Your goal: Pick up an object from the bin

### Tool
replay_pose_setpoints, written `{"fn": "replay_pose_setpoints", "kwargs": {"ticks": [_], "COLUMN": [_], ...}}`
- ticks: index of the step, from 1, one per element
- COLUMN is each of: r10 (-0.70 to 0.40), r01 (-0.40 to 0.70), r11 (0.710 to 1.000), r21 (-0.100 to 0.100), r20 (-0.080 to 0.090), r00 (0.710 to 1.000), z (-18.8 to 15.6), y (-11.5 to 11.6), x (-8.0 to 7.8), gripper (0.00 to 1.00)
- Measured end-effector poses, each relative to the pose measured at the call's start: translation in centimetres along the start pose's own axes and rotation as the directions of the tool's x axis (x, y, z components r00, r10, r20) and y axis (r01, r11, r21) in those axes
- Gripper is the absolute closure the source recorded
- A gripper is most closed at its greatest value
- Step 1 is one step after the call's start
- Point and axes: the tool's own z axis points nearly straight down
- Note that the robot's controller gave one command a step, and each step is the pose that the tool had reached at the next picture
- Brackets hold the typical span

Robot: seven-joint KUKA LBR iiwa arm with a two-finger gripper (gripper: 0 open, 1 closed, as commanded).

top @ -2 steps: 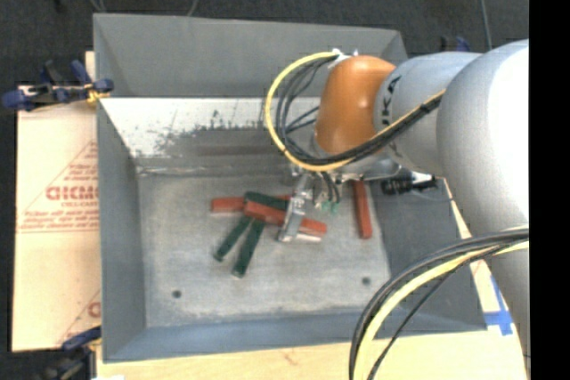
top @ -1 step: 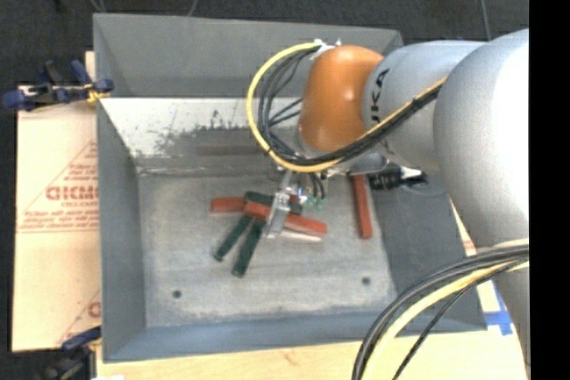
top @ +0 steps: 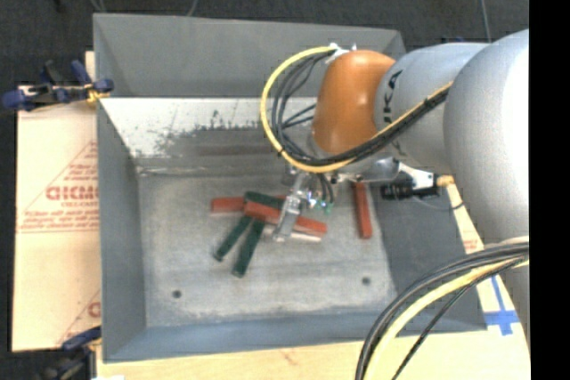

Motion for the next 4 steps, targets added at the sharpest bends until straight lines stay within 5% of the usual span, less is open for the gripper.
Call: {"fn": "replay_pose_setpoints", "kwargs": {"ticks": [1, 2, 3, 4], "r10": [0.164, 0.16, 0.159, 0.156], "r01": [-0.164, -0.16, -0.159, -0.156], "r11": [0.986, 0.987, 0.987, 0.988], "r21": [0.001, 0.003, 0.004, -0.001], "r20": [-0.001, 0.002, 0.002, 0.006], "r00": [0.986, 0.987, 0.987, 0.988], "z": [3.2, 3.2, 3.2, -0.3], "y": [-1.4, -1.5, -1.6, -1.6], "x": [0.2, 0.0, 0.0, -0.1], "gripper": [0.0, 0.0, 1.0, 1.0]}}
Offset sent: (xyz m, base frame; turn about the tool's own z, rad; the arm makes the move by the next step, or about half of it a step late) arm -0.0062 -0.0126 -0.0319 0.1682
